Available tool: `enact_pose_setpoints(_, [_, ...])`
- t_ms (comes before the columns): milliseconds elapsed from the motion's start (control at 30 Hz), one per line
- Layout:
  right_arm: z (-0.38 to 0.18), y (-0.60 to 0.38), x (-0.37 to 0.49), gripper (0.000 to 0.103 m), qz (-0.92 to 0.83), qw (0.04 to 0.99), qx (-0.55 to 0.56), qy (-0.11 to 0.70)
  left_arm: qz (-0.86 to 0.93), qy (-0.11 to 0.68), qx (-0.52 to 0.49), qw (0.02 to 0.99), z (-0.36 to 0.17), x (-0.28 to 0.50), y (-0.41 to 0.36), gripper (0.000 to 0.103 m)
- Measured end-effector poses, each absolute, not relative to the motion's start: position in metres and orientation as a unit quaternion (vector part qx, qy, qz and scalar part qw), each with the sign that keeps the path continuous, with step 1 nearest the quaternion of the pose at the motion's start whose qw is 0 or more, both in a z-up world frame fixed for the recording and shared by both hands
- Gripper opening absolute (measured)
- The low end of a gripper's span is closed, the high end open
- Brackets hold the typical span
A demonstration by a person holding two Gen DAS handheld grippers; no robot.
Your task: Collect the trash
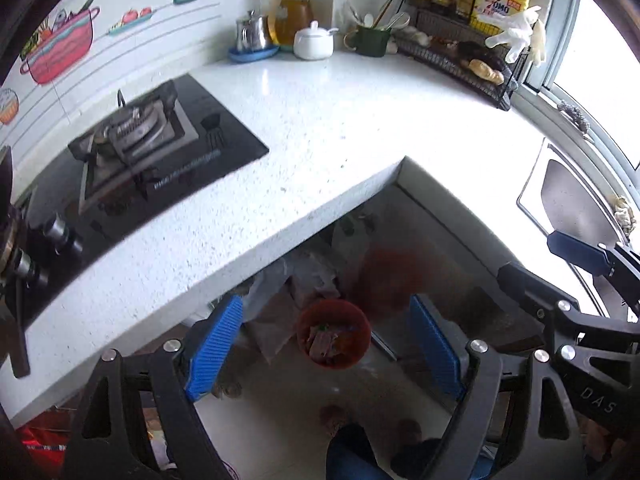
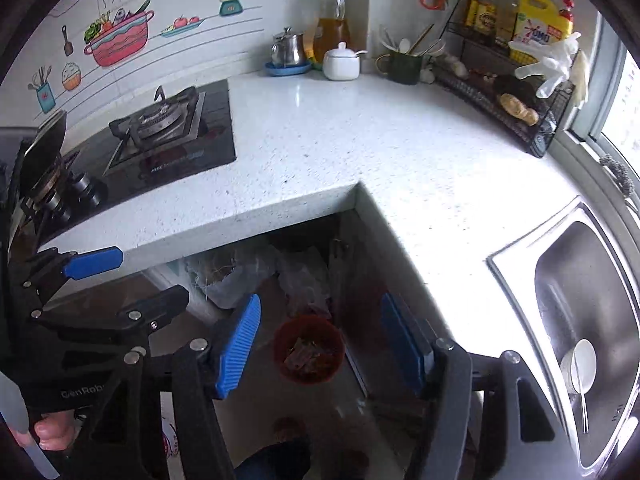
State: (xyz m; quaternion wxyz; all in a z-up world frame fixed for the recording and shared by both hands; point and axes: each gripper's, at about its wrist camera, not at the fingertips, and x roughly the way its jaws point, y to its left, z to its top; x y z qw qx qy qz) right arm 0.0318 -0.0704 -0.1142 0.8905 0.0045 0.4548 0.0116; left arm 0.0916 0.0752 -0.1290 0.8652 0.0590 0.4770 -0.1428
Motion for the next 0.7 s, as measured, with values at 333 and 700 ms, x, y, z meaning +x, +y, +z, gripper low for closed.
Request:
enact_pose_setpoints(333, [-0.052, -0.101, -0.025, 0.079, -0.057, 0.923, 0.016, 0.381, -0.14, 0.403, 0.057, 0.903, -0.046, 0.038, 0.041, 0.083])
enact_pose_setpoints(700, [0.0, -0.106, -0.122, 0.085, -0.072, 0.945, 0.003, 0.32, -0.12, 0.348, 0.046, 0.929, 0.017, -0.076, 0.037, 0.083])
